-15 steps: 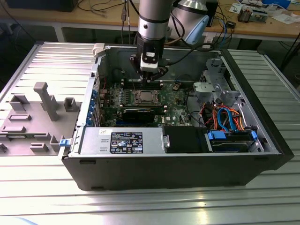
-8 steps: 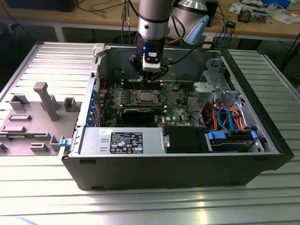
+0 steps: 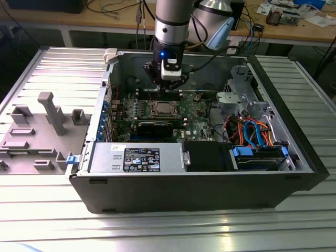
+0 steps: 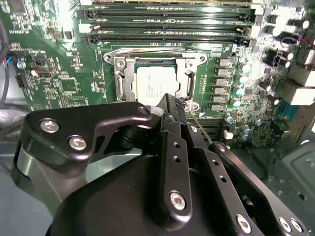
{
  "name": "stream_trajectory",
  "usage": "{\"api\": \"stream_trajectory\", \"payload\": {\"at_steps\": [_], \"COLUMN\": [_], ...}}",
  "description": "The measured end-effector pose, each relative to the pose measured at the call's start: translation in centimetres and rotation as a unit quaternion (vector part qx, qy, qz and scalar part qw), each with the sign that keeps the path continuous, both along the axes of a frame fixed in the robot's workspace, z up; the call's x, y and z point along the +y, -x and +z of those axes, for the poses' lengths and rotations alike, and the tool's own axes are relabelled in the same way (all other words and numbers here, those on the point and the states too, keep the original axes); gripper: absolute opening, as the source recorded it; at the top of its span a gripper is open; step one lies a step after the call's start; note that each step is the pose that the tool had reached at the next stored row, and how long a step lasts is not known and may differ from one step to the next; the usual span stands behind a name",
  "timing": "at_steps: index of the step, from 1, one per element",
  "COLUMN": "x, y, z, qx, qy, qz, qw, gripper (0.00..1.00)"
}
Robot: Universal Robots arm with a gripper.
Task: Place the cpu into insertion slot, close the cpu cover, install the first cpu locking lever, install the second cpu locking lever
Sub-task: 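Install the first cpu locking lever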
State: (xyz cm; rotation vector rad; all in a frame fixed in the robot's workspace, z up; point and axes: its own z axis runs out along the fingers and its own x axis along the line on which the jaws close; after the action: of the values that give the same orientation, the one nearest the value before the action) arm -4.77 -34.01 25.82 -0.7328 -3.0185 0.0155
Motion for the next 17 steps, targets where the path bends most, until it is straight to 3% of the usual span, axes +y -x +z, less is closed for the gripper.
{"api": "stream_trajectory", "payload": {"at_steps": [3, 9, 17], "x": [0.01, 0.02, 0.02], "y": [0.00, 0.09, 0.15], "z": [0.01, 0.00, 0.01], "qx": [0.0000, -0.0037, -0.0055], "qy": [0.0001, 0.0002, 0.0000], "qz": [0.030, 0.054, 0.056], "qw": [0.9995, 0.9985, 0.9984], "gripper": [0.11, 0.11, 0.11]}}
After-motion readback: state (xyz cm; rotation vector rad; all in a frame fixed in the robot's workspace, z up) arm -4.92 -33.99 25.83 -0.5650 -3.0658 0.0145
